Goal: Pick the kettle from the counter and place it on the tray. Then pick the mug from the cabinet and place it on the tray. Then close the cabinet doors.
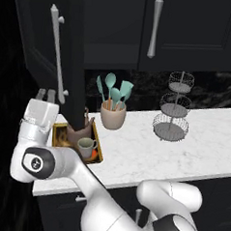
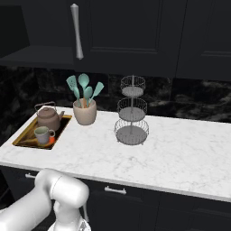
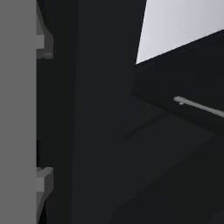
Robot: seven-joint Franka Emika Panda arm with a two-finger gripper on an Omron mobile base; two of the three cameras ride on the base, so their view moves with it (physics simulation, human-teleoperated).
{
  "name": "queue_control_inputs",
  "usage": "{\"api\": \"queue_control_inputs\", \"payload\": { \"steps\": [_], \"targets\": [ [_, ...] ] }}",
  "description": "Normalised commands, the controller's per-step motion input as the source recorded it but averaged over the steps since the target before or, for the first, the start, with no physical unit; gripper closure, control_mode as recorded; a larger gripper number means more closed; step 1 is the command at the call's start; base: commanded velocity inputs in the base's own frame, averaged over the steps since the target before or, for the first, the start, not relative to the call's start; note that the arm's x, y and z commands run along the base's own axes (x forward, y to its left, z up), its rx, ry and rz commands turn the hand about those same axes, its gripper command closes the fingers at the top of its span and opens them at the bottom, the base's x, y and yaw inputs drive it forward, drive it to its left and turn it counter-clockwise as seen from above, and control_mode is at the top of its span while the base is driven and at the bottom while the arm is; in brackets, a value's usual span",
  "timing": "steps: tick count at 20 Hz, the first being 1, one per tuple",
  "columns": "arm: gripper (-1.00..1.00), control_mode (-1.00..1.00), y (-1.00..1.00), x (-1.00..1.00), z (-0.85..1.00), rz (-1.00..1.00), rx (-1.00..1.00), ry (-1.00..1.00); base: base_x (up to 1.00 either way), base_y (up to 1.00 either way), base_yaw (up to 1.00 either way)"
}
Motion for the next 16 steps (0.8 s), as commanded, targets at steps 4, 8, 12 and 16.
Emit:
{"api": "queue_control_inputs", "payload": {
  "steps": [4,8,12,16],
  "targets": [
    [-1.00,-1.00,-0.50,0.00,0.33,0.25,0.36,0.05,0.00,0.00,0.00],
    [-1.00,-1.00,-0.52,0.13,0.27,0.28,0.38,0.09,0.00,0.00,0.00],
    [-1.00,-1.00,-0.51,0.36,0.21,0.28,0.37,0.11,0.00,0.00,0.00],
    [-1.00,-1.00,-0.51,0.55,0.12,0.29,0.34,0.11,0.00,0.00,0.00]
  ]
}}
